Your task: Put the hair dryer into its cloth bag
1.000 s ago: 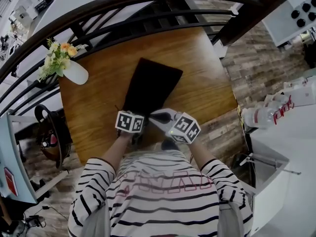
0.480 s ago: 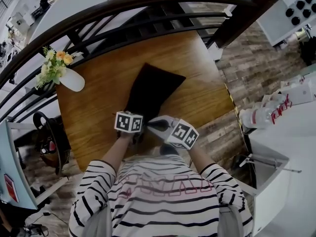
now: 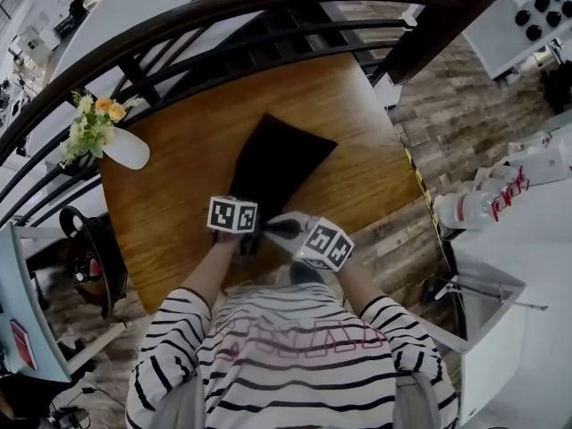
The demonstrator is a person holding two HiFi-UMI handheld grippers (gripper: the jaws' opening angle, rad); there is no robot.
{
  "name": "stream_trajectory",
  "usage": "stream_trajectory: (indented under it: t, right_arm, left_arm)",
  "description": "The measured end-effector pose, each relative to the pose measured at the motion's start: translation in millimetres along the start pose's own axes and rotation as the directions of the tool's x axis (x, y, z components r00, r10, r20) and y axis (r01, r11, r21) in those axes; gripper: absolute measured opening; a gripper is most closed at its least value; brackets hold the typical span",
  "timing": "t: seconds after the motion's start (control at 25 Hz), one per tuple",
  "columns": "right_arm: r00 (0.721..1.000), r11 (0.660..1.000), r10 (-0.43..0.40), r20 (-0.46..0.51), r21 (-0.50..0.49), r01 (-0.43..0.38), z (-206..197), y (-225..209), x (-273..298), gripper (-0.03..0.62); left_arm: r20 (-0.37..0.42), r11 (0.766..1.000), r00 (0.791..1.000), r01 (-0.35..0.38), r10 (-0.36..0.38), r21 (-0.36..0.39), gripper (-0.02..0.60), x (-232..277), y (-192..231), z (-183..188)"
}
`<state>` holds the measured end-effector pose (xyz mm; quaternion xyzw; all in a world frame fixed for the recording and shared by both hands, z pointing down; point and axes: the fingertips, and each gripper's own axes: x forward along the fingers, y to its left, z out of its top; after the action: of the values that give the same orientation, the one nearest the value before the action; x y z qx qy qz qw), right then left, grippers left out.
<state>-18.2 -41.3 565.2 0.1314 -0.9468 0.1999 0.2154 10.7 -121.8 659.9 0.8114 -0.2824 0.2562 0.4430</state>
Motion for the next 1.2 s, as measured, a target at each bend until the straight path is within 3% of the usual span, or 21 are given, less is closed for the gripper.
stream_trajectory:
  t: [0.6,1.2]
  right_arm:
    - [0.998,0.994,-0.022,0.053,0.112,0.015,-11,-43,-18,0.012]
    - [0.996,0.986,-0.007,0.09,0.165,-0.008,-9,-64,-24,0.012]
  left_arm:
    - [-0.035,0.997,0.999,-0.021,0.024,0.075,0.213,39,-4,28]
    - [0.013,0.997,0.999,-0.033,0.032,0.066,0.218,44,-1,41]
